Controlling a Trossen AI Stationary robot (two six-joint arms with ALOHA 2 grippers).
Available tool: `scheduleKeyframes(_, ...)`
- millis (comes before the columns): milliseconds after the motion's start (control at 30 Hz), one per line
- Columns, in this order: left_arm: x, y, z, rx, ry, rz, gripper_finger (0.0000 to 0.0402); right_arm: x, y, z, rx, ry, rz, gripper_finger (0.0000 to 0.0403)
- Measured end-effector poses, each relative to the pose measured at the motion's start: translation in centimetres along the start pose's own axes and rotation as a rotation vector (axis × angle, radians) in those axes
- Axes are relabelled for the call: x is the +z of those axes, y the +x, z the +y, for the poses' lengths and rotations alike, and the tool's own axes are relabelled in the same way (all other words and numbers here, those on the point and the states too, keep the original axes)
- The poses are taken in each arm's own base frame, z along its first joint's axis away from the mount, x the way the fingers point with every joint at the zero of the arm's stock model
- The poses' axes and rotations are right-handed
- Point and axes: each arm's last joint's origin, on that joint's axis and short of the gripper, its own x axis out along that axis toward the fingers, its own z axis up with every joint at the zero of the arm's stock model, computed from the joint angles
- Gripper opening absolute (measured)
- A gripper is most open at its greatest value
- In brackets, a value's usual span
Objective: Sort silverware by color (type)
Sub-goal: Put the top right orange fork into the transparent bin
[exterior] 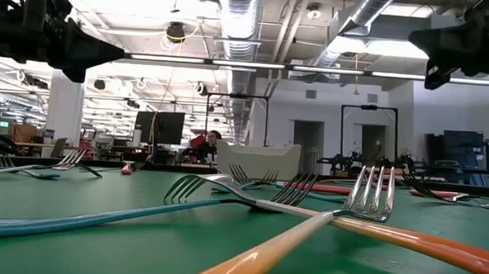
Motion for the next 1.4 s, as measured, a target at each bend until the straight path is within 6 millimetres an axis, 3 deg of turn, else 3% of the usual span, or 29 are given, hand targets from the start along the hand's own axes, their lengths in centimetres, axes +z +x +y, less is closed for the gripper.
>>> scheduleKeyframes(167, -0.1, 0.0, 0.0, -0.006, 0.0, 0.01, 0.0, 0.3, 0.0, -0.2, -0.056, 0.142, -0.028, 0.0035)
scheduleKeyframes(333, 0.0, 0.0, 0.0, 0.013, 0.081, 0.0, 0.0, 0.1, 0.0, -1.0, -0.234, 0.096, -0.03, 0.0035)
scheduleKeyframes(533, 0.7, -0.1, 0.4, 0.154, 0.106, -0.062, 0.0002, -0.8, 0.5, -1.7, -0.308, 0.002, 0.069, 0.0035)
scheduleKeyframes(800, 0.9, 0.0, 1.1, 0.272, 0.16, -0.061, 0.0054, -1.3, 1.2, -2.9, -0.445, -0.069, 0.125, 0.0035)
scheduleKeyframes(1000, 0.1, 0.4, 0.9, 0.134, 0.24, -0.018, 0.0101, -3.2, 1.5, -3.4, -0.431, 0.159, 0.275, 0.0035)
scheduleKeyframes(1100, 0.4, 0.6, 0.8, 0.089, 0.196, -0.057, 0.0118, -3.7, 1.9, -3.3, -0.432, 0.268, 0.314, 0.0035)
scheduleKeyframes(1267, 0.7, 1.0, 0.4, 0.018, 0.121, -0.088, 0.013, -1.4, 3.5, -2.7, -0.459, 0.239, 0.302, 0.0041)
scheduleKeyframes(1400, 0.4, 1.5, 0.2, -0.003, 0.117, -0.051, 0.0131, 0.4, 4.6, -3.2, -0.606, 0.152, 0.428, 0.0058)
